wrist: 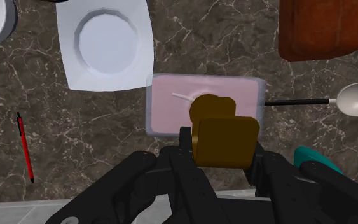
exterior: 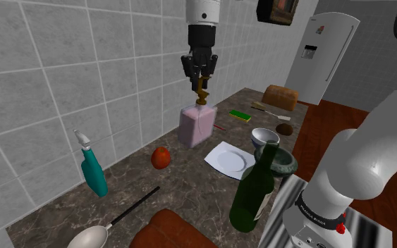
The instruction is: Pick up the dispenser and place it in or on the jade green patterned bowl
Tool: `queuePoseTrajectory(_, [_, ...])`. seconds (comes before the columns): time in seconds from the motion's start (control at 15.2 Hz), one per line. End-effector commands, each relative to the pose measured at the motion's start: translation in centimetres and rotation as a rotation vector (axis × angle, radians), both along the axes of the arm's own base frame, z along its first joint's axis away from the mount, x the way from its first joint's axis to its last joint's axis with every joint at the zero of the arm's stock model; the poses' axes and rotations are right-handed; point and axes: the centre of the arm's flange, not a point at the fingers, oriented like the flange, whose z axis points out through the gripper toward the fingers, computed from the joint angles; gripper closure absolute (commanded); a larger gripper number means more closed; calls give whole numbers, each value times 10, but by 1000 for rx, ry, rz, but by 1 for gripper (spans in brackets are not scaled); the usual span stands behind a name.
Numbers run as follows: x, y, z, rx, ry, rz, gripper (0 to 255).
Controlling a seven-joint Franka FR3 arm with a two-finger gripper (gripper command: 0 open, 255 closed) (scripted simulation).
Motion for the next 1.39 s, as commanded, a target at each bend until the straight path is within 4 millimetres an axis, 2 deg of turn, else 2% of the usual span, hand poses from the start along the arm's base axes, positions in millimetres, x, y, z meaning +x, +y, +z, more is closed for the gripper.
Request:
queuePoseTrajectory(0.0, [-16,-24,4,1,0,1,255])
queuePoseTrajectory(1.32, [-171,-232,55,1,0,1,255])
